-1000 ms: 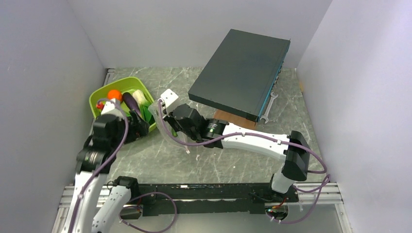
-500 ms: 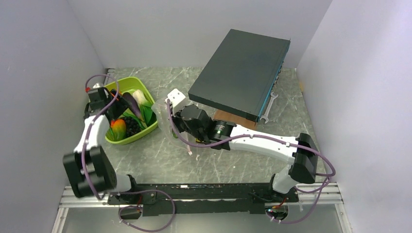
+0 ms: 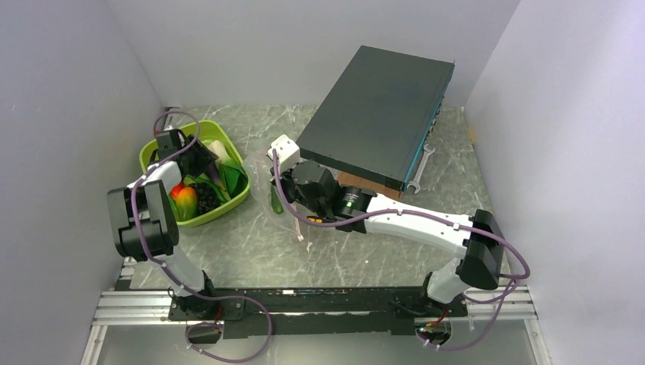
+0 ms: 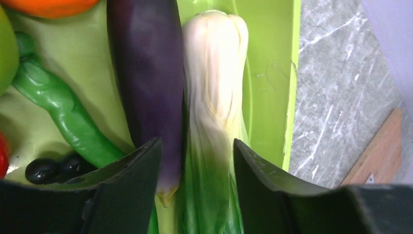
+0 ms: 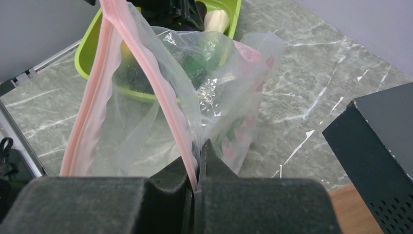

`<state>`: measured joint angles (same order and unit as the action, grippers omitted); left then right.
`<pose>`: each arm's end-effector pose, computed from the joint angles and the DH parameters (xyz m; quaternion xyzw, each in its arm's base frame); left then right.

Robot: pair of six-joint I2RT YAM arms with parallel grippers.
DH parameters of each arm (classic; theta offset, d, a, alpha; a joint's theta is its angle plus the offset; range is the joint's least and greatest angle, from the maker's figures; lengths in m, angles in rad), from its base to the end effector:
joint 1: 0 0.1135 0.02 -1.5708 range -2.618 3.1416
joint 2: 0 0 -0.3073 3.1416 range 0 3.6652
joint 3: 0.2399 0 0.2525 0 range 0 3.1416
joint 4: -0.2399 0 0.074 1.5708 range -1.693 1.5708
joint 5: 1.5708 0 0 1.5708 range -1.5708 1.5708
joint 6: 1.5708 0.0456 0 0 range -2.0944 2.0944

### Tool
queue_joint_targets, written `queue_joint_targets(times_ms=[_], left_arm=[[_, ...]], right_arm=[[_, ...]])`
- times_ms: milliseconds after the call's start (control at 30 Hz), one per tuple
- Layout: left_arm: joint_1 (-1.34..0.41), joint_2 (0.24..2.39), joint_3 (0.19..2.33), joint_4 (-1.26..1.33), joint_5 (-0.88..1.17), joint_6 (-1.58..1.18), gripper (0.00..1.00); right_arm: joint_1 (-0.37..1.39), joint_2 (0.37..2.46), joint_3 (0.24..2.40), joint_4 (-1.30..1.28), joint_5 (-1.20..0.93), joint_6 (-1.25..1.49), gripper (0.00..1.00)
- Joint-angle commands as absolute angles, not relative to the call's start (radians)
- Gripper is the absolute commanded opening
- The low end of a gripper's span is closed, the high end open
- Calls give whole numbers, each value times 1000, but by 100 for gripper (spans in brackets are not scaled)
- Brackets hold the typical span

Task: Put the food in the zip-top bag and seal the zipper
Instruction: Pick up the fake vegetable from the bin.

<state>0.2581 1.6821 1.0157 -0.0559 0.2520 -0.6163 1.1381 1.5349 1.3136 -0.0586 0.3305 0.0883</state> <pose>0.3632 0.0841 0.2363 -0.3359 0.8410 -0.1854 0.3814 0.1703 0.3333 0.3929 -0.3092 0.7315 0.2340 0.5609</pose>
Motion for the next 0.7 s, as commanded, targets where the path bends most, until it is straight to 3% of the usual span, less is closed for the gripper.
queue_joint_targets(times_ms=[0,67,133,333,667], left_arm=[[237,1746,1104,-107,166,-642,53],[234,1745,1083,-102,123,-651,46],[232,1730,1045,-72,84,-664,46],[218,1756,1068,-141,26,-665,64],[199,1869,1162,-221,52,-626,62]], right_arm=[[1135,1487,1311,-5,311,105,0],[1134,1484,1309,-5,306,107,0],[1133,1482,1306,-5,302,110,0],[1131,1487,1302,19,289,117,0],[1124,1492,1303,20,281,122,0]])
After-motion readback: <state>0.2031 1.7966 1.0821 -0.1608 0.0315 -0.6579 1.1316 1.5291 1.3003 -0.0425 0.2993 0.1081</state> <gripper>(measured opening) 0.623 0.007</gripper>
